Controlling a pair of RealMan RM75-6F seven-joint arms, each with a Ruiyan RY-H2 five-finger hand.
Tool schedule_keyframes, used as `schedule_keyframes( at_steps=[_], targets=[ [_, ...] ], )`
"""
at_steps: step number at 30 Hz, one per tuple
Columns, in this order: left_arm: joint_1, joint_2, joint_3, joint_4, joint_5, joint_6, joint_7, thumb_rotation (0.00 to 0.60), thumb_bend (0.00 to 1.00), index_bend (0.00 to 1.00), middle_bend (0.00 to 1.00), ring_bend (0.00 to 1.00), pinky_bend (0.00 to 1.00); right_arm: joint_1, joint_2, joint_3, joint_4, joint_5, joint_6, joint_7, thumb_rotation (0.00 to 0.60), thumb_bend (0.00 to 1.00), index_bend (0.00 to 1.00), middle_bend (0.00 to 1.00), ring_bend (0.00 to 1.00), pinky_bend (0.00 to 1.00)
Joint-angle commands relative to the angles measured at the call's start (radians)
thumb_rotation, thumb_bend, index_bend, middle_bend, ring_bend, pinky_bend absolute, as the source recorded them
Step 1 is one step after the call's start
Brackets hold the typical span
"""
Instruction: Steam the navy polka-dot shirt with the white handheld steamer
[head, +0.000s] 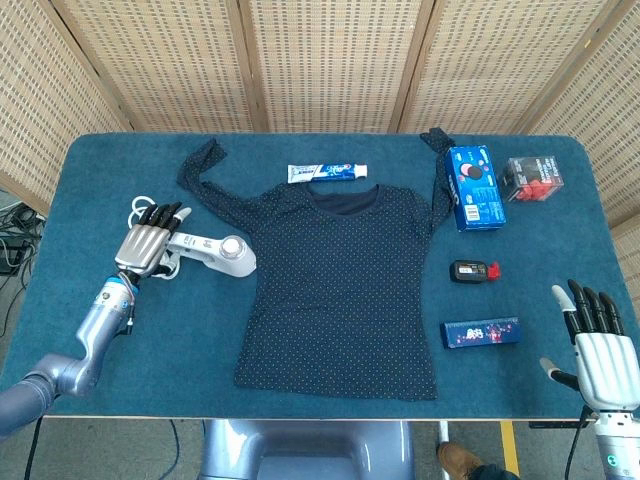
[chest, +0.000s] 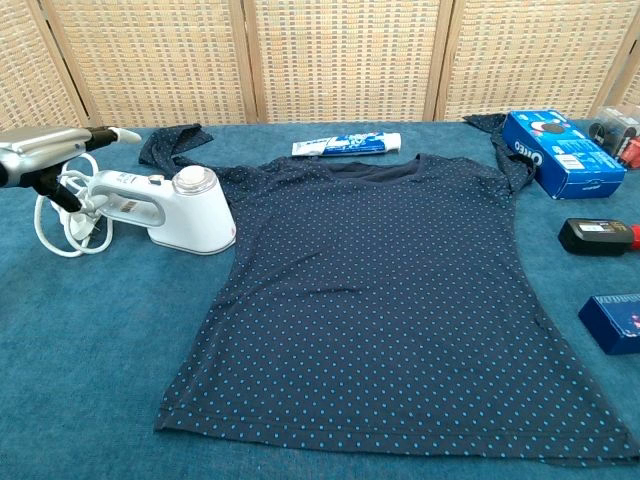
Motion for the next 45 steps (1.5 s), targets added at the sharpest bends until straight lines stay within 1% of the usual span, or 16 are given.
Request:
schedule_keyframes(
  at_steps=[1, 8, 12, 19, 20, 22, 24, 25, 27, 30, 33, 38, 40, 42, 45],
  targets=[
    [-0.041, -0.052, 0.006, 0.076, 0.008, -0.034, -0.057, 0.600, 0.46, 0.00, 0.00, 0.00, 0.00, 0.004, -0.001, 0.003, 0.003, 0.011, -0.009, 0.001, 0.600, 0.00, 0.00, 0.00, 0.00, 0.00],
    [-0.092, -0.130, 0.026, 0.204, 0.029, -0.057, -0.122, 0.600, 0.46, 0.00, 0.00, 0.00, 0.00, 0.008, -0.001, 0.006, 0.006, 0.016, -0.012, 0.004, 0.600, 0.00, 0.00, 0.00, 0.00, 0.00],
    [-0.119, -0.166, 0.025, 0.267, 0.026, -0.071, -0.140, 0.600, 0.46, 0.00, 0.00, 0.00, 0.00, 0.010, -0.001, 0.006, 0.010, 0.021, -0.015, 0.009, 0.600, 0.00, 0.00, 0.00, 0.00, 0.00],
    [-0.159, -0.215, 0.025, 0.347, 0.027, -0.090, -0.185, 0.600, 0.46, 0.00, 0.00, 0.00, 0.00, 0.012, -0.001, 0.008, 0.014, 0.030, -0.020, 0.014, 0.600, 0.00, 0.00, 0.00, 0.00, 0.00],
    [-0.162, -0.221, 0.026, 0.356, 0.029, -0.088, -0.191, 0.600, 0.46, 0.00, 0.00, 0.01, 0.01, 0.013, -0.001, 0.008, 0.015, 0.031, -0.020, 0.014, 0.600, 0.00, 0.00, 0.00, 0.00, 0.00],
    [-0.167, -0.233, 0.030, 0.374, 0.036, -0.078, -0.204, 0.600, 0.46, 0.06, 0.05, 0.09, 0.05, 0.013, -0.001, 0.008, 0.015, 0.033, -0.022, 0.015, 0.600, 0.00, 0.00, 0.00, 0.00, 0.00],
    [-0.168, -0.246, 0.033, 0.397, 0.044, -0.053, -0.214, 0.600, 0.46, 0.22, 0.18, 0.22, 0.17, 0.014, -0.001, 0.008, 0.016, 0.034, -0.023, 0.015, 0.600, 0.00, 0.00, 0.00, 0.00, 0.00],
    [-0.168, -0.255, 0.036, 0.414, 0.048, -0.040, -0.223, 0.600, 0.46, 0.28, 0.22, 0.25, 0.22, 0.015, -0.001, 0.008, 0.016, 0.035, -0.024, 0.015, 0.600, 0.00, 0.00, 0.00, 0.00, 0.00],
    [-0.169, -0.267, 0.042, 0.440, 0.056, -0.026, -0.236, 0.600, 0.47, 0.44, 0.32, 0.33, 0.34, 0.016, -0.001, 0.007, 0.016, 0.035, -0.026, 0.016, 0.600, 0.00, 0.00, 0.00, 0.00, 0.00],
    [-0.170, -0.279, 0.053, 0.472, 0.066, -0.009, -0.259, 0.600, 0.49, 0.61, 0.45, 0.41, 0.46, 0.017, -0.001, 0.005, 0.015, 0.034, -0.028, 0.017, 0.600, 0.00, 0.00, 0.00, 0.00, 0.00],
    [-0.167, -0.289, 0.060, 0.500, 0.074, 0.017, -0.276, 0.600, 0.50, 0.72, 0.52, 0.47, 0.53, 0.016, -0.001, 0.004, 0.014, 0.032, -0.026, 0.017, 0.600, 0.00, 0.00, 0.00, 0.00, 0.00],
    [-0.160, -0.293, 0.065, 0.528, 0.074, 0.037, -0.296, 0.600, 0.51, 0.85, 0.60, 0.54, 0.59, 0.015, 0.000, 0.001, 0.012, 0.027, -0.022, 0.016, 0.600, 0.00, 0.00, 0.00, 0.00, 0.00],
    [-0.156, -0.291, 0.065, 0.533, 0.072, 0.043, -0.303, 0.600, 0.54, 0.91, 0.65, 0.58, 0.62, 0.015, 0.000, 0.000, 0.011, 0.024, -0.020, 0.015, 0.600, 0.00, 0.00, 0.00, 0.00, 0.00],
    [-0.151, -0.287, 0.066, 0.534, 0.071, 0.053, -0.311, 0.600, 0.59, 0.98, 0.71, 0.62, 0.66, 0.014, 0.000, -0.002, 0.010, 0.021, -0.018, 0.014, 0.600, 0.00, 0.00, 0.00, 0.00, 0.00],
    [-0.141, -0.276, 0.063, 0.528, 0.068, 0.076, -0.341, 0.600, 0.62, 1.00, 0.78, 0.67, 0.72, 0.014, 0.000, -0.004, 0.008, 0.017, -0.016, 0.013, 0.600, 0.00, 0.00, 0.00, 0.00, 0.00]
  ],
)
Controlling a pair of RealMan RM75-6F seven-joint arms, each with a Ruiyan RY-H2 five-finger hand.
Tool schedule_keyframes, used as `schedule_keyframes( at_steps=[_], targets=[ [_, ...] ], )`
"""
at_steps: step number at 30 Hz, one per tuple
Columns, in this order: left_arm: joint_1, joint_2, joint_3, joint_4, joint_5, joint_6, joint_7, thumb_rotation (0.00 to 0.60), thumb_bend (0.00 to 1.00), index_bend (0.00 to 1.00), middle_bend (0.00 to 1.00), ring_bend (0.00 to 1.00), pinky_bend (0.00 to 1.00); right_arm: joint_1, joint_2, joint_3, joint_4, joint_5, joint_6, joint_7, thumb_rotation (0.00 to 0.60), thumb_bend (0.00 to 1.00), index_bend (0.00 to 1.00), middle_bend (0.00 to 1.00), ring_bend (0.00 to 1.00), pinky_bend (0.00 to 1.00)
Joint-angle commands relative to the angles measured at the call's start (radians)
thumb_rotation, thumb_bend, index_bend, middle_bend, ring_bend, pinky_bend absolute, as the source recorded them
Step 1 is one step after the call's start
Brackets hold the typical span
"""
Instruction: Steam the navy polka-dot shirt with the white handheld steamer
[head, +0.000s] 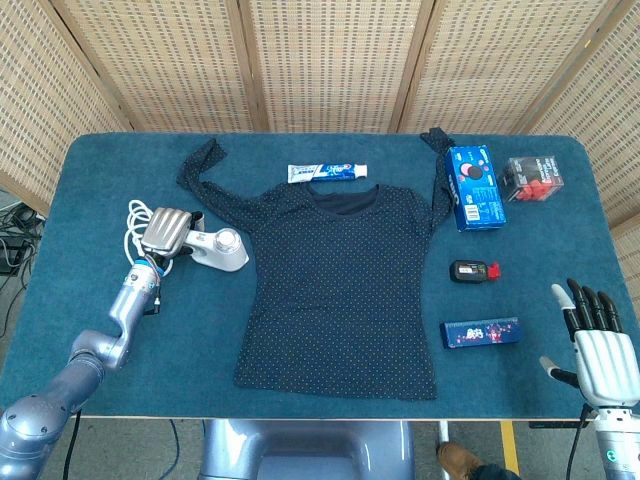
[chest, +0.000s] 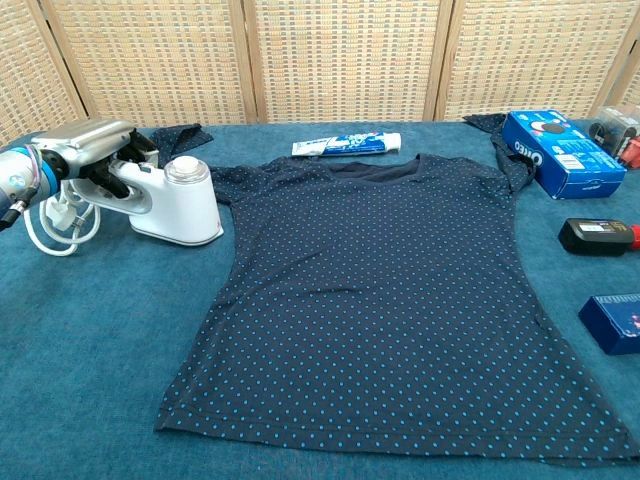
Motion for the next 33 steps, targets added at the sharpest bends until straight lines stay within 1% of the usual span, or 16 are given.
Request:
schedule_keyframes(
  at_steps=[1, 3, 7, 9, 13, 16, 23, 29, 33],
  targets=[
    [0.011, 0.014, -0.005, -0.007, -0.004, 0.027, -0.035, 0.600, 0.62, 1.00, 0.79, 0.69, 0.73, -0.001, 0.001, -0.002, -0.002, -0.003, 0.001, 0.000, 0.600, 0.00, 0.00, 0.00, 0.00, 0.00],
    [0.014, 0.023, -0.006, -0.009, -0.003, 0.044, -0.052, 0.600, 0.62, 1.00, 0.81, 0.71, 0.76, -0.001, 0.001, -0.003, -0.003, -0.005, 0.003, 0.000, 0.600, 0.00, 0.00, 0.00, 0.00, 0.00],
    [0.012, 0.042, -0.016, -0.014, -0.005, 0.077, -0.081, 0.600, 0.62, 1.00, 0.83, 0.72, 0.79, -0.001, 0.001, -0.004, -0.005, -0.008, 0.003, 0.000, 0.600, 0.00, 0.00, 0.00, 0.00, 0.00],
    [0.003, 0.054, -0.028, -0.021, -0.011, 0.087, -0.094, 0.600, 0.62, 1.00, 0.83, 0.73, 0.79, 0.000, 0.002, -0.005, -0.007, -0.010, 0.003, 0.000, 0.600, 0.00, 0.00, 0.00, 0.00, 0.00],
    [-0.029, 0.067, -0.071, -0.045, -0.042, 0.085, -0.125, 0.600, 0.62, 1.00, 0.83, 0.73, 0.80, 0.000, 0.003, -0.004, -0.010, -0.010, 0.004, 0.001, 0.600, 0.00, 0.00, 0.00, 0.00, 0.00],
    [-0.060, 0.063, -0.090, -0.036, -0.056, 0.069, -0.107, 0.600, 0.62, 1.00, 0.83, 0.73, 0.80, 0.000, 0.004, -0.003, -0.012, -0.007, 0.005, 0.003, 0.600, 0.00, 0.00, 0.00, 0.00, 0.00],
    [-0.149, 0.016, -0.113, -0.024, -0.077, -0.007, -0.061, 0.600, 0.61, 1.00, 0.84, 0.73, 0.80, 0.003, 0.006, -0.001, -0.011, 0.002, -0.003, 0.009, 0.600, 0.00, 0.00, 0.00, 0.00, 0.00],
    [-0.236, -0.070, -0.141, 0.021, -0.113, -0.105, -0.022, 0.600, 0.61, 1.00, 0.84, 0.73, 0.80, 0.007, 0.015, 0.000, -0.012, 0.014, -0.021, 0.035, 0.600, 0.00, 0.00, 0.00, 0.00, 0.00],
    [-0.270, -0.118, -0.139, 0.056, -0.116, -0.140, -0.002, 0.600, 0.61, 1.00, 0.84, 0.73, 0.80, 0.008, 0.020, 0.003, -0.009, 0.025, -0.026, 0.049, 0.600, 0.00, 0.00, 0.00, 0.00, 0.00]
  ],
)
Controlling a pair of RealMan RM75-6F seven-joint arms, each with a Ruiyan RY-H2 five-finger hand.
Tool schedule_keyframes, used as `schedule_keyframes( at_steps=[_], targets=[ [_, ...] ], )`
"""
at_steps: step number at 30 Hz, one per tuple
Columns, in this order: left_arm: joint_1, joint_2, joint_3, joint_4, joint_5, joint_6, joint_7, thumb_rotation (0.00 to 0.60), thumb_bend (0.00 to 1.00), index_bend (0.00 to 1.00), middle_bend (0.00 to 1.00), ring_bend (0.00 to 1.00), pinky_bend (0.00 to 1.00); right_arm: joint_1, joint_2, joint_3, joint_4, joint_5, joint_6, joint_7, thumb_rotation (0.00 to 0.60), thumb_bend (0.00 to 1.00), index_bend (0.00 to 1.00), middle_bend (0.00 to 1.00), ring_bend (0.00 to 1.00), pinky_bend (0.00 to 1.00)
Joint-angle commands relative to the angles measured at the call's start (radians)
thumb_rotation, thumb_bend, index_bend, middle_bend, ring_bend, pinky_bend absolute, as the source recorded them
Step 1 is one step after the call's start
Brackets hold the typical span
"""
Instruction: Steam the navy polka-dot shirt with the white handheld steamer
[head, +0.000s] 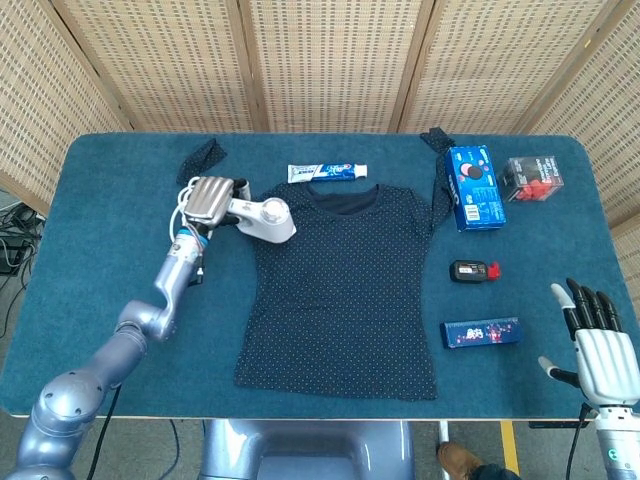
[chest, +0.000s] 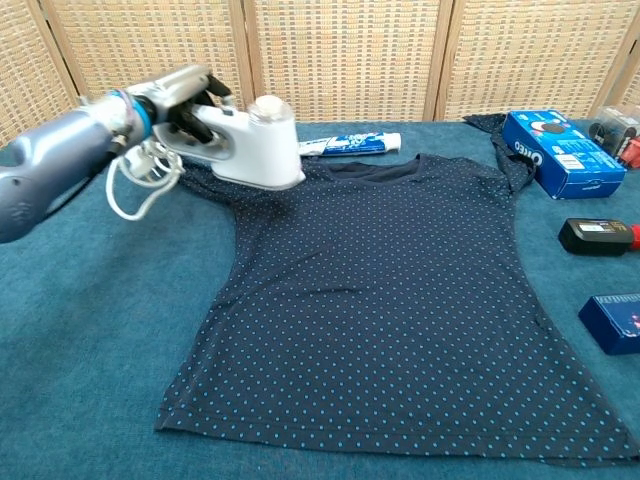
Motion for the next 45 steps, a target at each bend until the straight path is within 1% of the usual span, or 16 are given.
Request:
schedule_keyframes(
  at_steps=[1, 8, 13, 21, 28, 37, 45],
  targets=[
    [-0.032, -0.044, -0.004, 0.037, -0.010, -0.034, 0.020, 0.600, 0.61, 1.00, 0.84, 0.73, 0.80, 0.001, 0.004, 0.003, 0.004, 0.009, -0.004, 0.009, 0.600, 0.00, 0.00, 0.00, 0.00, 0.00],
    [-0.057, -0.106, -0.009, 0.123, -0.027, -0.075, 0.031, 0.600, 0.61, 1.00, 0.84, 0.73, 0.80, 0.003, 0.010, 0.004, 0.010, 0.018, -0.014, 0.029, 0.600, 0.00, 0.00, 0.00, 0.00, 0.00],
    [-0.054, -0.139, -0.003, 0.160, -0.028, -0.077, 0.023, 0.600, 0.61, 1.00, 0.84, 0.73, 0.80, 0.006, 0.012, 0.004, 0.011, 0.020, -0.021, 0.036, 0.600, 0.00, 0.00, 0.00, 0.00, 0.00],
    [-0.057, -0.176, 0.032, 0.184, 0.003, -0.076, -0.031, 0.600, 0.61, 1.00, 0.84, 0.73, 0.80, 0.009, 0.013, 0.006, 0.014, 0.028, -0.027, 0.044, 0.600, 0.00, 0.00, 0.00, 0.00, 0.00],
    [-0.052, -0.185, 0.066, 0.178, 0.032, -0.086, -0.050, 0.600, 0.60, 1.00, 0.84, 0.73, 0.80, 0.008, 0.015, 0.004, 0.012, 0.024, -0.026, 0.048, 0.600, 0.00, 0.00, 0.00, 0.00, 0.00],
    [-0.026, -0.178, 0.118, 0.128, 0.087, -0.015, -0.138, 0.600, 0.57, 1.00, 0.84, 0.73, 0.80, 0.008, 0.017, 0.001, 0.009, 0.019, -0.023, 0.051, 0.600, 0.00, 0.00, 0.00, 0.00, 0.00],
    [-0.027, -0.151, 0.158, 0.070, 0.130, -0.001, -0.178, 0.600, 0.57, 1.00, 0.84, 0.73, 0.79, 0.005, 0.020, -0.003, 0.003, 0.010, -0.016, 0.053, 0.600, 0.00, 0.00, 0.00, 0.00, 0.00]
  ],
)
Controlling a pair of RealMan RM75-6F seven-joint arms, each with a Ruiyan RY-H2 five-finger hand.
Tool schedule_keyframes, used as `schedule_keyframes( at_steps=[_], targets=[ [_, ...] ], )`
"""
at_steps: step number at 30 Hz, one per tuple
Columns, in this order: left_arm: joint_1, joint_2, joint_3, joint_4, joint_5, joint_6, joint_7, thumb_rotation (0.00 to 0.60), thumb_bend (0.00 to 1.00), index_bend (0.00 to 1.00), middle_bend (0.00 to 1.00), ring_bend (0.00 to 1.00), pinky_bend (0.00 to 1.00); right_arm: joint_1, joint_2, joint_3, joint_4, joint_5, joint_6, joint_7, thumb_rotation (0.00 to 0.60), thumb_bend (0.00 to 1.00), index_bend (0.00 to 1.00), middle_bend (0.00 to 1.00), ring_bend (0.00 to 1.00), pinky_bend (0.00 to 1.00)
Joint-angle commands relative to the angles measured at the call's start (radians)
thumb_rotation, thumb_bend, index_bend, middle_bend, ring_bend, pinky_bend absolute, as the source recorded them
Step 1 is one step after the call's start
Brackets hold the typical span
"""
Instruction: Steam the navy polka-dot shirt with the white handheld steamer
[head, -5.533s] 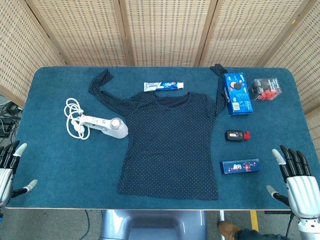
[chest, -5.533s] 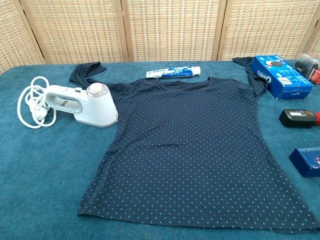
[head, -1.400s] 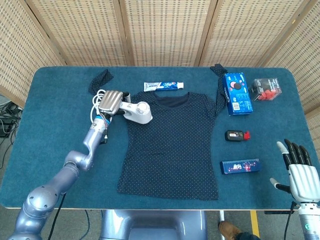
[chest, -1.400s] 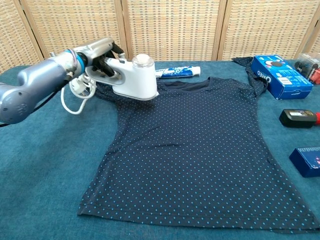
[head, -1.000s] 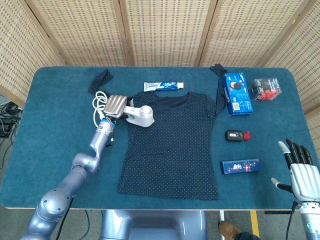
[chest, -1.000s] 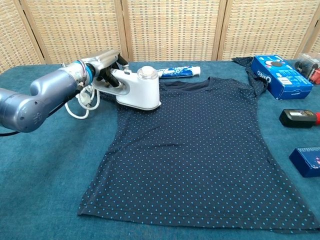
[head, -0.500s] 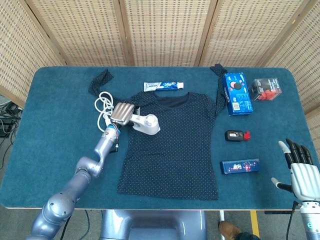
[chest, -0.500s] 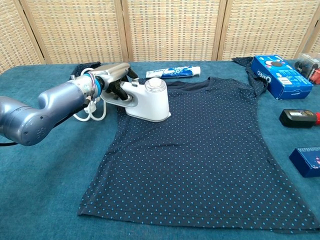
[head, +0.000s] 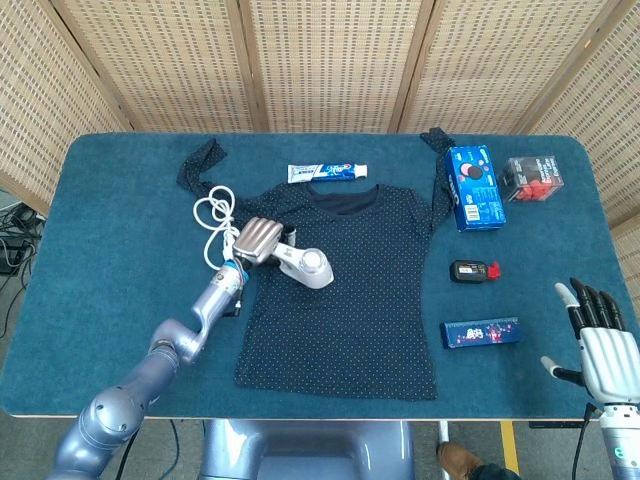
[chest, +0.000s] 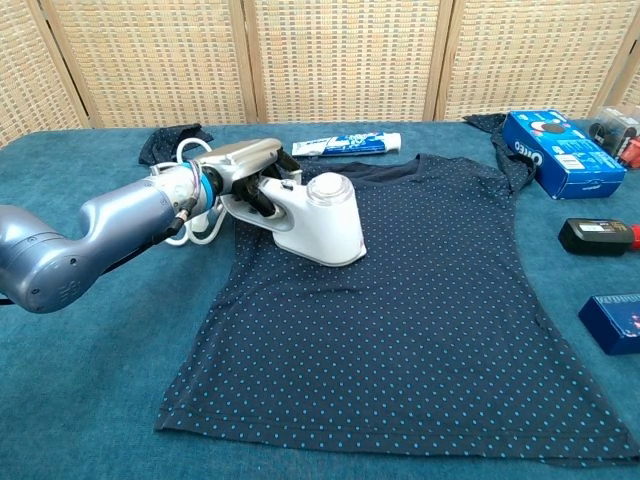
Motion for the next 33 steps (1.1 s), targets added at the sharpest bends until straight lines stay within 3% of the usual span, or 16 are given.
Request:
schedule_keyframes(
  at_steps=[1, 16, 33],
  targets=[
    [-0.002, 0.012, 0.018, -0.028, 0.020, 0.009, -0.007, 0.600, 0.57, 1.00, 0.84, 0.73, 0.79, -0.001, 0.001, 0.000, -0.002, -0.002, 0.003, 0.001, 0.600, 0.00, 0.00, 0.00, 0.00, 0.00],
    [0.013, 0.100, 0.114, -0.260, 0.135, 0.123, 0.051, 0.600, 0.57, 1.00, 0.84, 0.73, 0.79, -0.010, 0.010, -0.003, -0.012, -0.018, 0.024, 0.008, 0.600, 0.00, 0.00, 0.00, 0.00, 0.00],
    [0.036, 0.207, 0.210, -0.541, 0.257, 0.225, 0.229, 0.600, 0.56, 1.00, 0.84, 0.73, 0.79, -0.014, 0.015, -0.010, -0.018, -0.036, 0.034, 0.012, 0.600, 0.00, 0.00, 0.00, 0.00, 0.00]
  ],
)
